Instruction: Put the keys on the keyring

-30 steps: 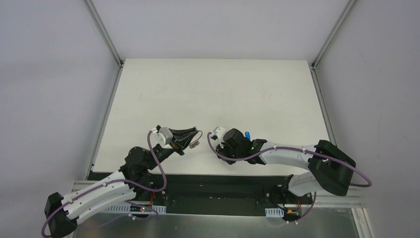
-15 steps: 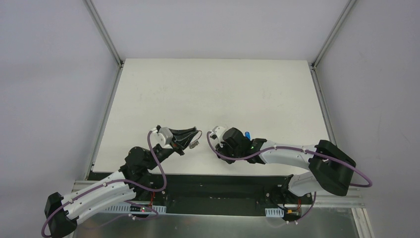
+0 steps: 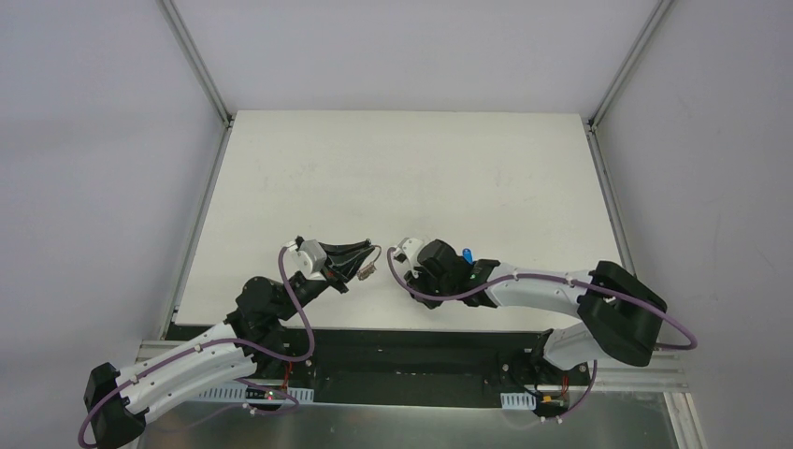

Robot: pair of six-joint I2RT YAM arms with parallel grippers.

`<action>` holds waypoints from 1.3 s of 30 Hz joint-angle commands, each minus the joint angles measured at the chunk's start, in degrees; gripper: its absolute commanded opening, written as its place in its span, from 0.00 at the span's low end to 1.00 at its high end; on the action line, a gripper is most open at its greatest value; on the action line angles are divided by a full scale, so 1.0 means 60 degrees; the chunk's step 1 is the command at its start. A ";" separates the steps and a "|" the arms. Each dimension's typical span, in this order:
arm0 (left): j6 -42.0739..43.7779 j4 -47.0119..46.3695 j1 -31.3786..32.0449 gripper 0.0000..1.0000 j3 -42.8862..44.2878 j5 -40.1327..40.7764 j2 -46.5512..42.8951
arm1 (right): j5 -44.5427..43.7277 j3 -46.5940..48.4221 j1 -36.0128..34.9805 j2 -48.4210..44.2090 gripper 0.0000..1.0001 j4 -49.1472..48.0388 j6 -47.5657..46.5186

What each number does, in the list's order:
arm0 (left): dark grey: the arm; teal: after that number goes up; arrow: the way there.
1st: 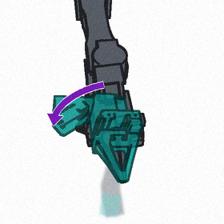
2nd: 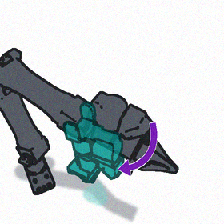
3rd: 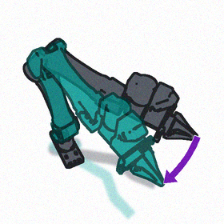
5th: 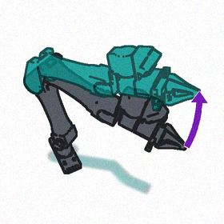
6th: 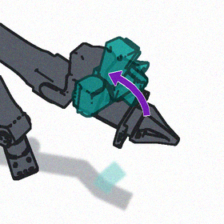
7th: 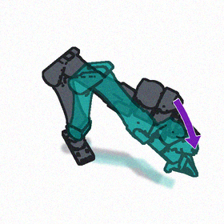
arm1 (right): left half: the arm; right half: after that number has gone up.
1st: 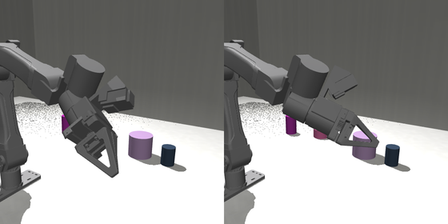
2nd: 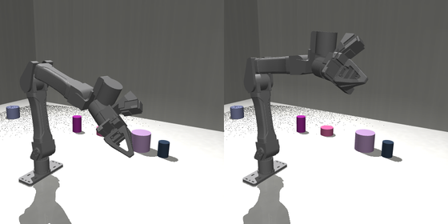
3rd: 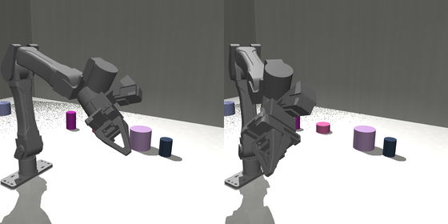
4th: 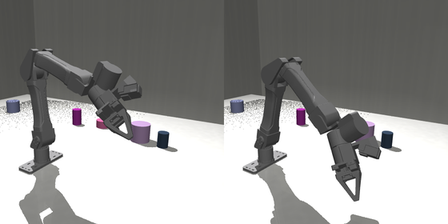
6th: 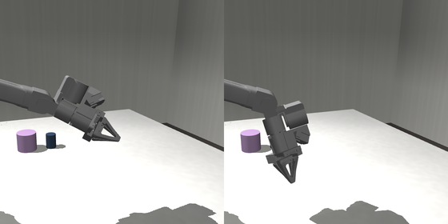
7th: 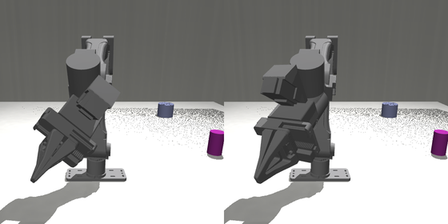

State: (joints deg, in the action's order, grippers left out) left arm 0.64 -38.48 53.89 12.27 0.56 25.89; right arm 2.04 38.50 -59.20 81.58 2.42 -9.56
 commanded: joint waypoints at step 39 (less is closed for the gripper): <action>-0.0074 -0.1148 -0.0104 0.00 -0.0170 -0.1532 -0.0293 | 0.4125 0.0030 -0.0056 -0.5543 0.00 -0.0352 0.1029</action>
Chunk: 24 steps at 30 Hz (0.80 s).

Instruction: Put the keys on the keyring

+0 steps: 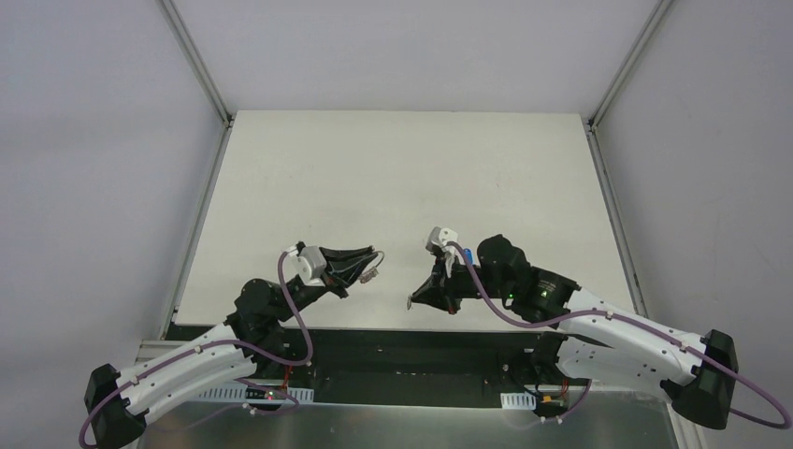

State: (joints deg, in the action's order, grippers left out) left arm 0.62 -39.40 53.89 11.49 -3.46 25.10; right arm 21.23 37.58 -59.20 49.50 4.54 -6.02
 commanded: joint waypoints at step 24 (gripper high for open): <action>-0.0417 -0.1974 -0.0104 0.00 -0.0115 -0.2849 -0.0200 | 0.1859 0.1145 -0.0037 0.1190 0.00 -0.4738 0.6735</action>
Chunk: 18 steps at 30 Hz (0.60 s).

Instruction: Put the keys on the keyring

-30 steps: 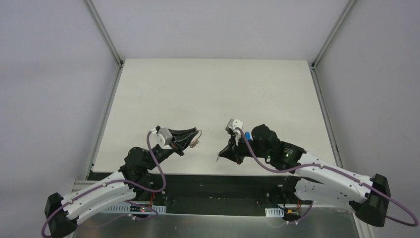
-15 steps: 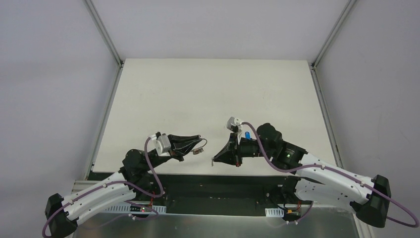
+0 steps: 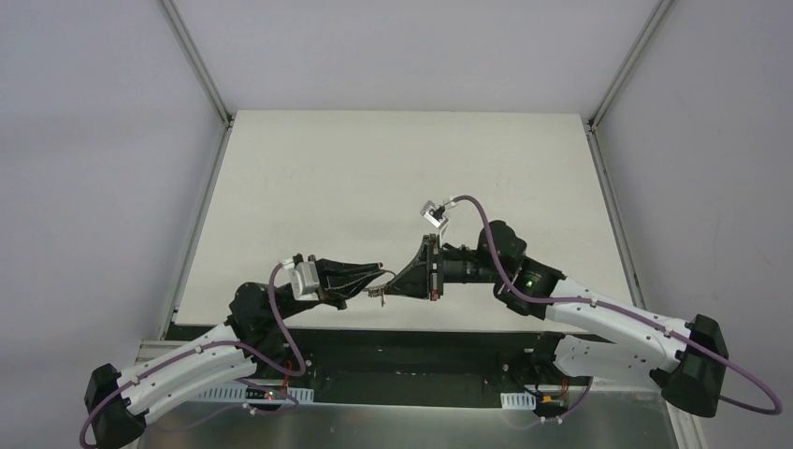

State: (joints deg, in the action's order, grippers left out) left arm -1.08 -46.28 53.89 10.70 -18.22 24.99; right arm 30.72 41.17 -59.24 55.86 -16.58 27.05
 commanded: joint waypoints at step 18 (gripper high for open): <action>-0.0027 -0.1777 -0.0075 0.00 -0.0261 -0.0770 -0.0352 | 0.0013 0.0077 -0.0020 0.0431 0.00 -0.2712 0.2790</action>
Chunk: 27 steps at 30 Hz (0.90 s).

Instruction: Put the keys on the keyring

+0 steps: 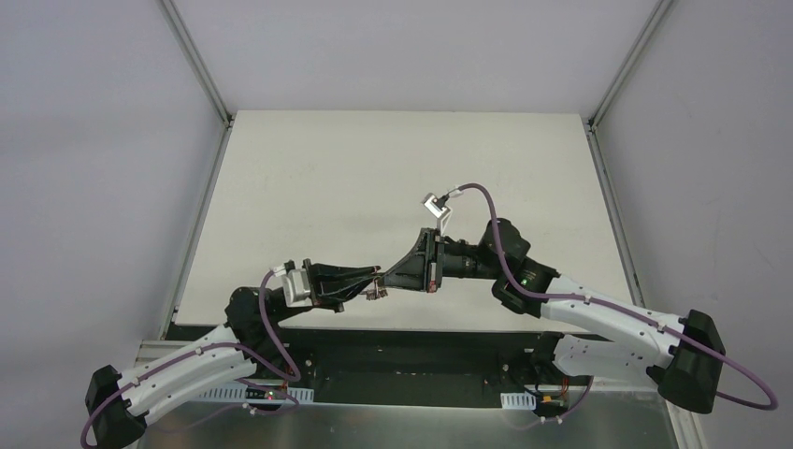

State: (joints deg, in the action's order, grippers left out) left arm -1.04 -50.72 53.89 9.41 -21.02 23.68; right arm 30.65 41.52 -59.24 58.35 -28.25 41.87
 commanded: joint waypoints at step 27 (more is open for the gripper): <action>0.0439 -0.1402 -0.0033 0.00 -0.0095 -0.0220 0.0054 | -0.0728 -0.0443 -0.0023 0.0377 0.00 -0.1971 0.1665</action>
State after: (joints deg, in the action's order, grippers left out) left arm 0.62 -54.19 53.89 9.37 -21.02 24.05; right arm 27.62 38.52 -59.24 60.51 -35.22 50.28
